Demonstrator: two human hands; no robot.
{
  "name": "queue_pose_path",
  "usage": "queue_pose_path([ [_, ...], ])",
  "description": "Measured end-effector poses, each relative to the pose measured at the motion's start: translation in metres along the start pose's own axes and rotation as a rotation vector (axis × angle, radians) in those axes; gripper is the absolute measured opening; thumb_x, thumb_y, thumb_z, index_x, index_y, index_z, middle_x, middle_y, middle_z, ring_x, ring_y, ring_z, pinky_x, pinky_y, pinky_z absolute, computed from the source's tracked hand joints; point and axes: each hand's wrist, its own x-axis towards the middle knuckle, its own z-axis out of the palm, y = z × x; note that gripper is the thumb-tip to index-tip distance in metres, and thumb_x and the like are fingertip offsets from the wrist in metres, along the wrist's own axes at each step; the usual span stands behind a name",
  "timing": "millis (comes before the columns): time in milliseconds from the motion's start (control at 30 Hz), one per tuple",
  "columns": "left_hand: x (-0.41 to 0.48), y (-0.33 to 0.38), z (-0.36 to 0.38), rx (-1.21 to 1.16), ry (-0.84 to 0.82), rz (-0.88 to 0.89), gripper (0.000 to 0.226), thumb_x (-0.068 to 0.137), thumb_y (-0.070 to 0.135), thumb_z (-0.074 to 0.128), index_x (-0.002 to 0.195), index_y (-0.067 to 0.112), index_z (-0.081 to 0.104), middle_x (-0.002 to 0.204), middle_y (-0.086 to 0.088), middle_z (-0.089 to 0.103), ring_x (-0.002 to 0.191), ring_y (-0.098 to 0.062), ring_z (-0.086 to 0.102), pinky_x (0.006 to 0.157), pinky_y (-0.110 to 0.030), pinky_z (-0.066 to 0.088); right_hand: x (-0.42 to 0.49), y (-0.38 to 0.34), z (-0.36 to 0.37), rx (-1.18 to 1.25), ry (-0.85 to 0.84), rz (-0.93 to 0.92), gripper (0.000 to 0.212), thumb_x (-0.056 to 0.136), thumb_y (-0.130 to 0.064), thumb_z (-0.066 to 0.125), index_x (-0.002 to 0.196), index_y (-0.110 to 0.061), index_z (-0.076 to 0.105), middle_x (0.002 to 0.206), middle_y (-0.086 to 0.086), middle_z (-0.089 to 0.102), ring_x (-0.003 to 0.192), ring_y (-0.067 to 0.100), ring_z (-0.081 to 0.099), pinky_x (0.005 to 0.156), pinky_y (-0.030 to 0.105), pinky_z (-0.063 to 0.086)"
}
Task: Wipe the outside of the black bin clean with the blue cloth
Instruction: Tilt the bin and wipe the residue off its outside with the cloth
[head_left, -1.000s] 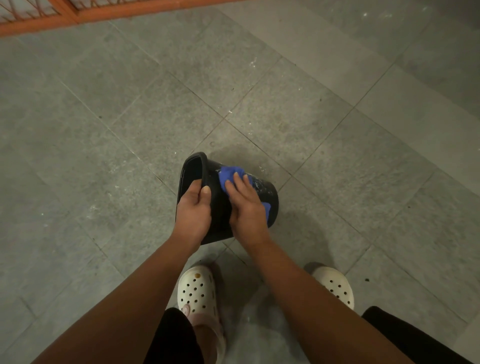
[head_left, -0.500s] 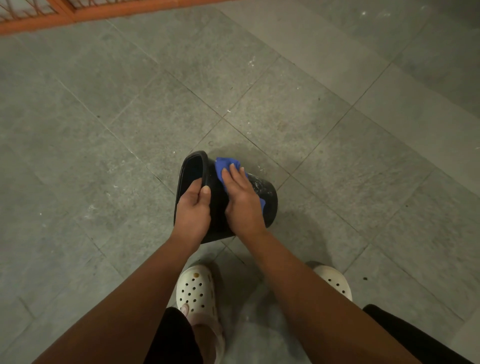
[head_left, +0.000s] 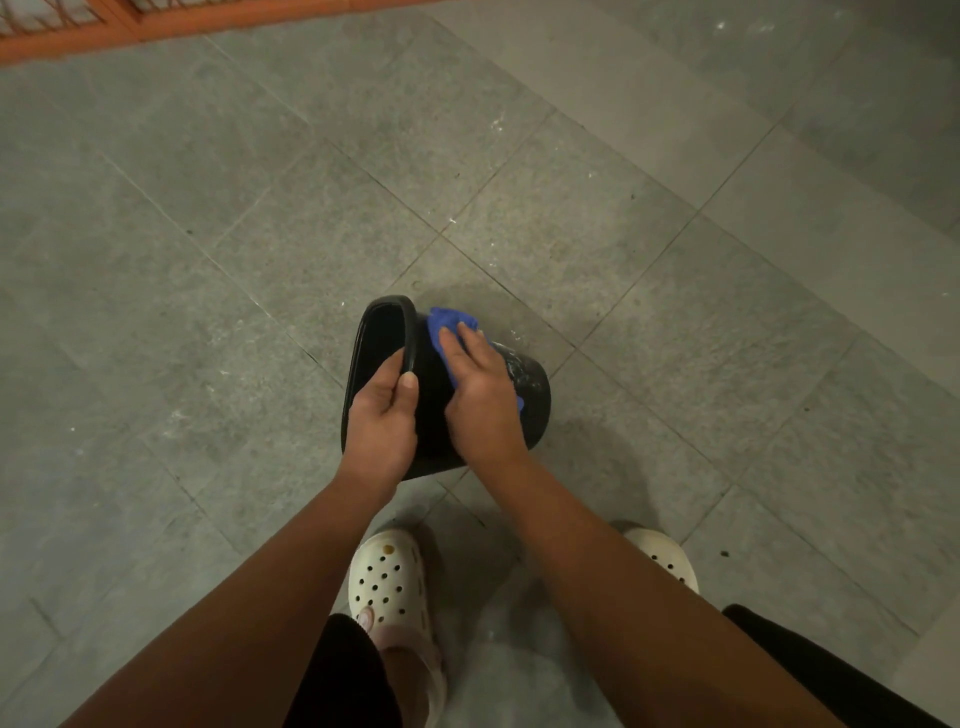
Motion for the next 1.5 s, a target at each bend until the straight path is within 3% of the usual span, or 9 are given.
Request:
queue_pose_path([
  [100, -0.002, 0.002, 0.001, 0.035, -0.013, 0.006, 0.037, 0.101, 0.014, 0.039, 0.134, 0.022, 0.052, 0.125, 0.000, 0.062, 0.119, -0.015, 0.056, 0.105, -0.046, 0.041, -0.010, 0.002, 0.000, -0.021, 0.059, 0.090, 0.059, 0.086, 0.009, 0.044, 0.140, -0.011, 0.034, 0.150, 0.015, 0.029, 0.141, 0.029, 0.021, 0.118, 0.034, 0.015],
  [267, -0.003, 0.004, 0.000, 0.026, -0.042, 0.015, 0.038, 0.101, 0.010, 0.037, 0.136, 0.019, 0.050, 0.128, -0.001, 0.061, 0.120, -0.014, 0.055, 0.106, -0.045, 0.041, -0.017, -0.014, 0.004, 0.006, 0.127, -0.076, 0.048, 0.074, 0.012, 0.058, 0.121, 0.003, 0.056, 0.128, 0.028, 0.053, 0.119, 0.046, 0.048, 0.102, 0.051, 0.040],
  [500, -0.004, -0.001, 0.001, 0.077, 0.022, 0.023, 0.034, 0.101, 0.017, 0.039, 0.132, 0.022, 0.054, 0.121, -0.002, 0.063, 0.114, -0.015, 0.057, 0.102, -0.045, 0.045, -0.011, 0.018, 0.000, -0.097, 0.060, 0.085, 0.059, 0.088, 0.005, 0.046, 0.141, -0.014, 0.033, 0.146, 0.015, 0.034, 0.135, 0.030, 0.028, 0.113, 0.031, 0.020],
  [633, -0.002, -0.004, 0.000, 0.143, 0.072, 0.050, 0.032, 0.100, 0.016, 0.039, 0.127, 0.022, 0.055, 0.114, -0.002, 0.064, 0.108, -0.016, 0.060, 0.098, -0.043, 0.047, -0.026, 0.008, 0.004, -0.033, 0.075, 0.079, 0.055, 0.081, 0.010, 0.054, 0.133, -0.008, 0.047, 0.129, 0.023, 0.047, 0.120, 0.037, 0.043, 0.107, 0.034, 0.031],
  [767, 0.004, -0.006, -0.006, 0.217, 0.088, 0.048, 0.025, 0.100, 0.017, 0.039, 0.117, 0.023, 0.056, 0.103, -0.002, 0.063, 0.098, -0.015, 0.061, 0.085, -0.036, 0.052, -0.018, 0.010, 0.003, -0.019, 0.098, -0.081, 0.050, 0.074, 0.013, 0.059, 0.122, -0.002, 0.058, 0.117, 0.028, 0.055, 0.105, 0.042, 0.053, 0.096, 0.044, 0.045],
  [900, 0.008, -0.008, -0.007, 0.294, 0.118, 0.014, 0.014, 0.101, 0.022, 0.036, 0.103, 0.026, 0.049, 0.089, 0.006, 0.055, 0.083, -0.008, 0.056, 0.064, -0.022, 0.042, -0.026, 0.034, 0.005, -0.113, 0.027, 0.061, 0.058, 0.081, 0.006, 0.057, 0.135, -0.008, 0.043, 0.135, 0.025, 0.042, 0.122, 0.039, 0.040, 0.104, 0.044, 0.038],
  [1067, 0.006, -0.008, -0.001, 0.287, 0.153, -0.032, 0.013, 0.101, 0.029, 0.034, 0.097, 0.028, 0.046, 0.083, 0.002, 0.055, 0.076, -0.009, 0.055, 0.062, -0.026, 0.043, -0.039, 0.033, 0.011, -0.111, 0.109, 0.110, 0.047, 0.079, 0.003, 0.062, 0.125, -0.006, 0.054, 0.112, 0.022, 0.055, 0.098, 0.034, 0.051, 0.085, 0.038, 0.048],
  [1300, 0.007, -0.004, -0.005, 0.231, 0.121, -0.054, 0.015, 0.100, 0.028, 0.039, 0.091, 0.028, 0.050, 0.088, -0.001, 0.057, 0.082, -0.016, 0.057, 0.069, -0.032, 0.048, -0.027, 0.038, 0.005, -0.091, 0.041, 0.060, 0.056, 0.081, 0.002, 0.059, 0.134, -0.013, 0.045, 0.136, 0.021, 0.038, 0.119, 0.034, 0.039, 0.101, 0.039, 0.042],
  [1500, 0.016, 0.016, -0.008, 0.100, 0.107, -0.246, 0.019, 0.093, 0.028, 0.042, 0.083, 0.024, 0.058, 0.096, -0.009, 0.061, 0.092, -0.027, 0.058, 0.080, -0.043, 0.047, -0.041, 0.038, 0.006, -0.099, 0.043, 0.024, 0.057, 0.079, 0.001, 0.060, 0.133, -0.009, 0.046, 0.145, 0.019, 0.034, 0.132, 0.038, 0.030, 0.109, 0.046, 0.031],
])
